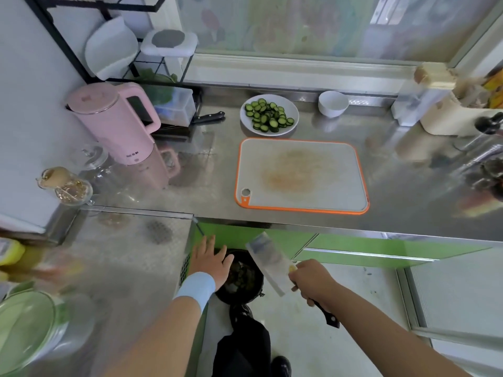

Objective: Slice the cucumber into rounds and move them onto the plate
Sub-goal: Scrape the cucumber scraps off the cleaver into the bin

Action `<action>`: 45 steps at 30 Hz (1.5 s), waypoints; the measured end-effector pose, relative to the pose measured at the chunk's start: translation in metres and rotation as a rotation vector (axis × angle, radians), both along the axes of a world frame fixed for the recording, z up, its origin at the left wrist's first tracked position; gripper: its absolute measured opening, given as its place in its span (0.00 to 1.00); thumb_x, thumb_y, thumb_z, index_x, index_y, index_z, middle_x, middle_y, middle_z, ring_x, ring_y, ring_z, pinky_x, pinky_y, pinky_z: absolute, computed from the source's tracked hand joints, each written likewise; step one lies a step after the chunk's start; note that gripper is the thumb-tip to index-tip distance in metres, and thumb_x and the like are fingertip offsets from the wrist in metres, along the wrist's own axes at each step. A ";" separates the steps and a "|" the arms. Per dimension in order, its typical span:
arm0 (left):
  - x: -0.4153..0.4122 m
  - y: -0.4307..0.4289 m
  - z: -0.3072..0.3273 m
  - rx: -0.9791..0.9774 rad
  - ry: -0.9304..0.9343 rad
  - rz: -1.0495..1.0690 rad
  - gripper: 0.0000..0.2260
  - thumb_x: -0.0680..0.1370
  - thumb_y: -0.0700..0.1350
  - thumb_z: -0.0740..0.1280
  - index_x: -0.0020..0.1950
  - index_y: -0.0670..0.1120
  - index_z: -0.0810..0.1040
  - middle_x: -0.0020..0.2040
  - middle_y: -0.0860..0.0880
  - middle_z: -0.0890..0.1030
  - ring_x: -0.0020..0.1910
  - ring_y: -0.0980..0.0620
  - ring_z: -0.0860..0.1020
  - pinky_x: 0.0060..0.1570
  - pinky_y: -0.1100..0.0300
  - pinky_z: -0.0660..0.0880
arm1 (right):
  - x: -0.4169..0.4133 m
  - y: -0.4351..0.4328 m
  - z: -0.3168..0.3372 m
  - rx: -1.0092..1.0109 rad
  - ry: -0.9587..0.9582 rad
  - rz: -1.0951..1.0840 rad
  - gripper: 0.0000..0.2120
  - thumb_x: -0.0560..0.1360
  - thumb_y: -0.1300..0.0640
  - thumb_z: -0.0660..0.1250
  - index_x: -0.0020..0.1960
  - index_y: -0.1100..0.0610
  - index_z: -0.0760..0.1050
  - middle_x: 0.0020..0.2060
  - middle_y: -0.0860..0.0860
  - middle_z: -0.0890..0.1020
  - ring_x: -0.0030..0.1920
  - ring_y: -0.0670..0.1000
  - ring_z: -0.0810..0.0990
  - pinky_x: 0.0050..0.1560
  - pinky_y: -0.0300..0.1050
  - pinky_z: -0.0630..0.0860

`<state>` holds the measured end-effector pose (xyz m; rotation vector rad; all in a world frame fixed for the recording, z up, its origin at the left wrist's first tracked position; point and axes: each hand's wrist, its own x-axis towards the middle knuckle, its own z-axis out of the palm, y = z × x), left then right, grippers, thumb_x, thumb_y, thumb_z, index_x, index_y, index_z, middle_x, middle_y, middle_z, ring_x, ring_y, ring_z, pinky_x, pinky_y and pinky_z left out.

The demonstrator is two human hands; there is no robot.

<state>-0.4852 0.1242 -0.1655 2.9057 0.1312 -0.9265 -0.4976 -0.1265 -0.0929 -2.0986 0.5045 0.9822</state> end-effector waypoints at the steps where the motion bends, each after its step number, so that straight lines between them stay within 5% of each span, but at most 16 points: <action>1: -0.002 -0.001 0.000 -0.037 -0.028 0.033 0.25 0.82 0.58 0.40 0.79 0.54 0.55 0.80 0.48 0.43 0.78 0.46 0.40 0.76 0.47 0.43 | 0.000 0.001 -0.004 -0.013 0.006 0.014 0.04 0.76 0.59 0.61 0.44 0.56 0.74 0.28 0.50 0.74 0.24 0.49 0.71 0.25 0.39 0.69; 5: -0.011 -0.012 0.004 -0.271 -0.257 0.143 0.20 0.84 0.53 0.49 0.73 0.54 0.70 0.78 0.54 0.57 0.77 0.51 0.51 0.75 0.53 0.52 | 0.001 0.016 -0.015 -0.032 0.015 0.069 0.05 0.76 0.59 0.61 0.43 0.56 0.73 0.32 0.53 0.77 0.26 0.50 0.73 0.28 0.39 0.71; 8: -0.009 -0.012 0.005 -0.339 -0.346 0.151 0.14 0.82 0.52 0.57 0.59 0.54 0.82 0.74 0.57 0.65 0.74 0.51 0.59 0.73 0.52 0.57 | 0.006 0.029 -0.019 -0.058 -0.018 0.129 0.05 0.76 0.60 0.60 0.43 0.58 0.73 0.38 0.58 0.79 0.28 0.53 0.72 0.28 0.38 0.70; 12: -0.001 -0.001 0.005 -0.377 -0.269 0.258 0.04 0.77 0.45 0.69 0.46 0.54 0.82 0.58 0.55 0.74 0.55 0.54 0.74 0.57 0.58 0.73 | 0.013 0.038 -0.024 -0.138 -0.103 0.210 0.10 0.78 0.57 0.60 0.41 0.60 0.73 0.40 0.60 0.83 0.27 0.53 0.72 0.25 0.38 0.65; 15: 0.003 0.006 0.010 -0.425 -0.038 0.308 0.17 0.76 0.40 0.66 0.62 0.54 0.74 0.47 0.53 0.77 0.42 0.54 0.77 0.46 0.57 0.78 | 0.016 0.039 -0.020 -0.217 -0.154 0.276 0.10 0.79 0.57 0.59 0.41 0.60 0.72 0.34 0.54 0.76 0.30 0.51 0.71 0.26 0.40 0.62; 17: 0.003 0.008 0.011 -0.393 0.182 0.234 0.27 0.77 0.44 0.64 0.75 0.56 0.63 0.60 0.52 0.78 0.52 0.50 0.79 0.49 0.58 0.77 | 0.016 0.039 -0.019 -0.246 -0.170 0.294 0.10 0.79 0.57 0.59 0.41 0.60 0.72 0.32 0.52 0.74 0.32 0.51 0.72 0.27 0.41 0.62; 19: 0.003 0.009 0.012 -0.357 0.285 0.185 0.30 0.77 0.50 0.65 0.78 0.54 0.58 0.74 0.51 0.67 0.66 0.48 0.73 0.58 0.58 0.73 | 0.016 0.037 -0.018 -0.262 -0.174 0.300 0.10 0.77 0.57 0.59 0.42 0.60 0.75 0.33 0.53 0.76 0.34 0.54 0.74 0.28 0.41 0.63; 21: 0.004 0.009 0.016 -0.367 0.190 0.190 0.24 0.80 0.50 0.62 0.76 0.51 0.64 0.74 0.51 0.68 0.68 0.48 0.71 0.64 0.57 0.70 | 0.016 0.035 -0.015 -0.277 -0.176 0.317 0.08 0.75 0.59 0.60 0.43 0.60 0.76 0.34 0.54 0.77 0.36 0.56 0.76 0.28 0.41 0.64; 25: 0.005 -0.002 0.036 -0.476 -0.304 0.292 0.18 0.84 0.48 0.52 0.72 0.53 0.70 0.69 0.52 0.74 0.67 0.51 0.72 0.65 0.56 0.70 | 0.015 0.029 -0.008 -0.276 -0.192 0.352 0.11 0.78 0.56 0.59 0.40 0.59 0.73 0.34 0.53 0.77 0.36 0.55 0.76 0.28 0.41 0.65; 27: 0.005 -0.015 0.044 -0.573 -0.447 0.106 0.19 0.84 0.47 0.51 0.74 0.52 0.66 0.72 0.54 0.70 0.71 0.54 0.67 0.70 0.58 0.64 | 0.017 0.027 -0.006 -0.259 -0.188 0.343 0.14 0.79 0.54 0.58 0.39 0.60 0.75 0.33 0.53 0.77 0.35 0.55 0.76 0.29 0.41 0.66; 31: -0.011 -0.049 0.044 -0.428 -0.323 -0.429 0.24 0.84 0.51 0.48 0.80 0.50 0.49 0.79 0.56 0.46 0.77 0.58 0.46 0.75 0.59 0.46 | 0.022 0.024 -0.003 -0.197 -0.172 0.252 0.11 0.77 0.58 0.59 0.40 0.62 0.75 0.33 0.54 0.78 0.31 0.54 0.73 0.28 0.40 0.68; 34: -0.016 -0.045 0.024 -0.222 -0.194 -0.355 0.26 0.84 0.55 0.44 0.79 0.49 0.41 0.79 0.53 0.38 0.78 0.54 0.40 0.76 0.54 0.44 | 0.022 0.019 0.004 -0.185 -0.185 0.267 0.11 0.77 0.57 0.59 0.37 0.58 0.73 0.33 0.53 0.78 0.32 0.53 0.73 0.29 0.40 0.67; 37: -0.009 -0.024 0.026 -0.104 -0.154 -0.154 0.25 0.84 0.52 0.47 0.80 0.46 0.49 0.80 0.50 0.50 0.78 0.50 0.48 0.76 0.52 0.50 | 0.023 0.009 0.011 -0.223 -0.210 0.305 0.10 0.75 0.58 0.59 0.36 0.57 0.72 0.31 0.51 0.76 0.32 0.52 0.73 0.30 0.40 0.65; 40: 0.008 -0.016 0.047 -0.299 -0.452 -0.001 0.19 0.83 0.47 0.54 0.75 0.47 0.64 0.73 0.50 0.67 0.73 0.50 0.63 0.72 0.56 0.60 | 0.029 0.005 0.018 -0.215 -0.239 0.329 0.14 0.74 0.58 0.58 0.30 0.55 0.64 0.27 0.51 0.69 0.30 0.52 0.67 0.30 0.42 0.62; 43: 0.043 -0.023 0.069 -0.434 -0.657 -0.078 0.14 0.80 0.43 0.59 0.65 0.50 0.73 0.62 0.52 0.74 0.63 0.52 0.69 0.65 0.57 0.66 | 0.048 0.002 0.031 -0.200 -0.282 0.369 0.15 0.73 0.57 0.58 0.29 0.55 0.60 0.27 0.50 0.67 0.31 0.52 0.64 0.30 0.43 0.60; 45: 0.070 -0.032 0.079 -0.460 -0.673 -0.194 0.16 0.80 0.41 0.59 0.66 0.50 0.74 0.64 0.52 0.74 0.64 0.51 0.69 0.66 0.56 0.64 | 0.070 -0.003 0.041 -0.171 -0.308 0.347 0.13 0.71 0.56 0.59 0.29 0.55 0.62 0.27 0.50 0.68 0.31 0.52 0.64 0.31 0.44 0.60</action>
